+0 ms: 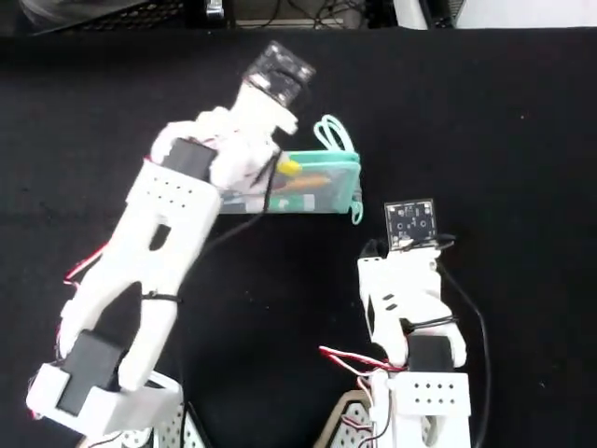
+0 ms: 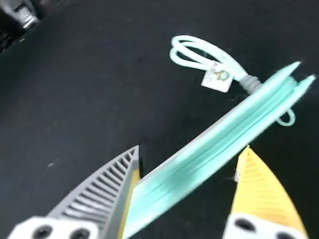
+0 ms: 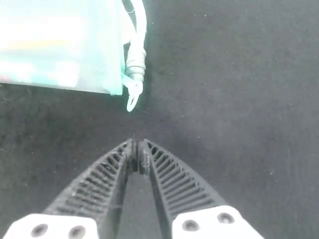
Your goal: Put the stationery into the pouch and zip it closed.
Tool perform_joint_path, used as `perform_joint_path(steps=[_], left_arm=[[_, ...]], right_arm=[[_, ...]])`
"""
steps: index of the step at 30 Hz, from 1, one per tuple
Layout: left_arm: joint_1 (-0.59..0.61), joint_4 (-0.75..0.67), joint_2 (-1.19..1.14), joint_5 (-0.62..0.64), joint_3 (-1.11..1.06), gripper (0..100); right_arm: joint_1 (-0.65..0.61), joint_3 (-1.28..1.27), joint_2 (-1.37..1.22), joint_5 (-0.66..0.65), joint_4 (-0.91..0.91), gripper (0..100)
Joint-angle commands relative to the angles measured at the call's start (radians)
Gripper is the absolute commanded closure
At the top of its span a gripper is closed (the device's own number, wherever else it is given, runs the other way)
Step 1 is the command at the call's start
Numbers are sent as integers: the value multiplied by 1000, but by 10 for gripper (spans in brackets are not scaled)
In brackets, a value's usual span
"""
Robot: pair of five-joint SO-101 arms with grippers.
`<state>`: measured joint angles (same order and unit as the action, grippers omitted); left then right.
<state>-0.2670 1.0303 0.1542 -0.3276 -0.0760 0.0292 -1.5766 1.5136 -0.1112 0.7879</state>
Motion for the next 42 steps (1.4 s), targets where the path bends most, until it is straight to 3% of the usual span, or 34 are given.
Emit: perform_joint_path(steps=[1, 4, 9, 15, 17, 20, 22, 25, 27, 32, 36, 42], left_arm=[[31, 133, 106, 5, 148, 694], [30, 224, 199, 5, 220, 691], [41, 245, 336, -3, 245, 690], [140, 371, 470, -3, 150, 695], [189, 402, 523, -5, 85, 744], [263, 427, 609, -5, -79, 979], [321, 417, 672, -5, -251, 928], [401, 328, 795, -5, -495, 978], [450, 278, 907, -5, -641, 959], [542, 149, 1215, -5, -984, 971], [579, 129, 1461, -8, -1182, 971], [573, 129, 1674, -84, -1419, 971]], right_arm=[[9, 4, 10, 8, -23, 973], [9, 4, 10, 8, -23, 973], [9, 4, 10, 8, -23, 973], [9, 2, 10, 8, -23, 973], [9, 2, 10, 8, -23, 973], [9, 2, 10, 8, -23, 973], [9, 2, 10, 8, -23, 973], [9, 2, 10, 8, -23, 973], [-5, 13, 12, 8, -23, 973], [-130, 36, 12, 0, -23, 970], [-255, 2, 12, 0, -20, 970], [-273, -97, 12, 0, -21, 970]])
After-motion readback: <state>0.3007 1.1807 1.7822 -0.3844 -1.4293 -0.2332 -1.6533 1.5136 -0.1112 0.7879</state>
